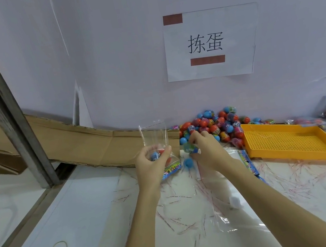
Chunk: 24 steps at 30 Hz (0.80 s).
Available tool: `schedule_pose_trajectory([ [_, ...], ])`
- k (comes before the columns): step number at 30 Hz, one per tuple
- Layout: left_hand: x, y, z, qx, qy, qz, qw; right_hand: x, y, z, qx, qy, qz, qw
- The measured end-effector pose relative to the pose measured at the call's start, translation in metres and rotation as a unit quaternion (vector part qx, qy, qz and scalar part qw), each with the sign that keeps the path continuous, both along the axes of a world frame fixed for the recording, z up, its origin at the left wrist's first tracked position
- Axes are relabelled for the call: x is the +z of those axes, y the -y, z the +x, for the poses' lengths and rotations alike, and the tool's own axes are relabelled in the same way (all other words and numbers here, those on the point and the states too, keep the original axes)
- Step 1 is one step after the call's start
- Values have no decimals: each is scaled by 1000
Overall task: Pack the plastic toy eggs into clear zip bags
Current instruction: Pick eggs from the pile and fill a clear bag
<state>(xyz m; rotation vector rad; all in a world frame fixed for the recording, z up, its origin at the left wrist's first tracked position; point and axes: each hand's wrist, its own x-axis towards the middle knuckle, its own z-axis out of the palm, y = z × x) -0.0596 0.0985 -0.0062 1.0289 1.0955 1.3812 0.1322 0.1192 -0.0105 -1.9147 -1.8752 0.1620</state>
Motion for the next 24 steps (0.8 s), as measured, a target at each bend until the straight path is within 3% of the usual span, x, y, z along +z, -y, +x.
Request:
schedule_pose_trajectory([
  [9,3,5,6,-46,-67,13,997,-13,16,14,14,-31,48,998],
  [13,10,12,5,-196,-22,16,980,-12,34,9,58,-44,62,995],
  [16,11,17,7,-286,-45,38,956,-13,46,0,82,-93,59,990],
  [18,8,17,10,-280,-93,46,954,-12,48,-3,69,-113,65,989],
  [22,1,9,9,-218,-143,25,965,-12,52,5,16,-43,100,994],
  [24,-1,6,8,-200,-153,17,968,-10,57,12,-4,-71,120,990],
])
